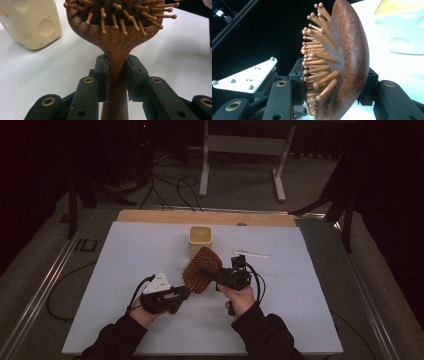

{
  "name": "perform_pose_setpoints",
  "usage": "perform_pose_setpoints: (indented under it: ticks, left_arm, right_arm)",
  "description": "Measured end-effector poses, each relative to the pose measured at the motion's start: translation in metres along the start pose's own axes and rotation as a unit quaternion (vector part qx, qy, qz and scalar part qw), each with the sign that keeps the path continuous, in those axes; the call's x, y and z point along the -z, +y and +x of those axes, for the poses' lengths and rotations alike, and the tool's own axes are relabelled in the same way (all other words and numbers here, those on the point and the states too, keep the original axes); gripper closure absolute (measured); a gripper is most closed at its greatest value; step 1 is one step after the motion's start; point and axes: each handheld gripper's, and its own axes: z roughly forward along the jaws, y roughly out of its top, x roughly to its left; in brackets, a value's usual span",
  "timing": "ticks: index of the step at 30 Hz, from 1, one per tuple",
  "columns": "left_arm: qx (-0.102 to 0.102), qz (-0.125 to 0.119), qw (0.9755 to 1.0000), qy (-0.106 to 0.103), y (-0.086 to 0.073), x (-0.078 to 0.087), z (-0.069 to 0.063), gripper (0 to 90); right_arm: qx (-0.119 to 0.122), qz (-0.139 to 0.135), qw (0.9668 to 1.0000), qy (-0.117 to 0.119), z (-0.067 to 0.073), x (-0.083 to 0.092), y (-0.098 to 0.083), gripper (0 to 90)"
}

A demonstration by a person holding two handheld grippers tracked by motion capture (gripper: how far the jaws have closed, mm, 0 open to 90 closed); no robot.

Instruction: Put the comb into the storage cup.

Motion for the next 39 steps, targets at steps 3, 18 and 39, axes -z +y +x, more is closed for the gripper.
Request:
perform_pose_setpoints:
  ticks: [3, 18, 39]
  left_arm:
    - [0.004, -0.003, 1.0, -0.001, 0.0, 0.0, -0.001, 73.8]
    - [0.039, -0.001, 0.9991, -0.018, 0.001, 0.001, 0.004, 46.8]
    - [0.035, 0.013, 0.999, -0.023, -0.001, 0.009, 0.007, 6.5]
  right_arm:
    - [0.002, -0.004, 1.0, 0.0, 0.0, 0.001, 0.001, 52.4]
    - [0.037, -0.019, 0.9991, -0.011, 0.006, 0.016, 0.015, 52.5]
    - [0.063, -0.028, 0.9975, -0.012, 0.011, 0.032, 0.029, 52.5]
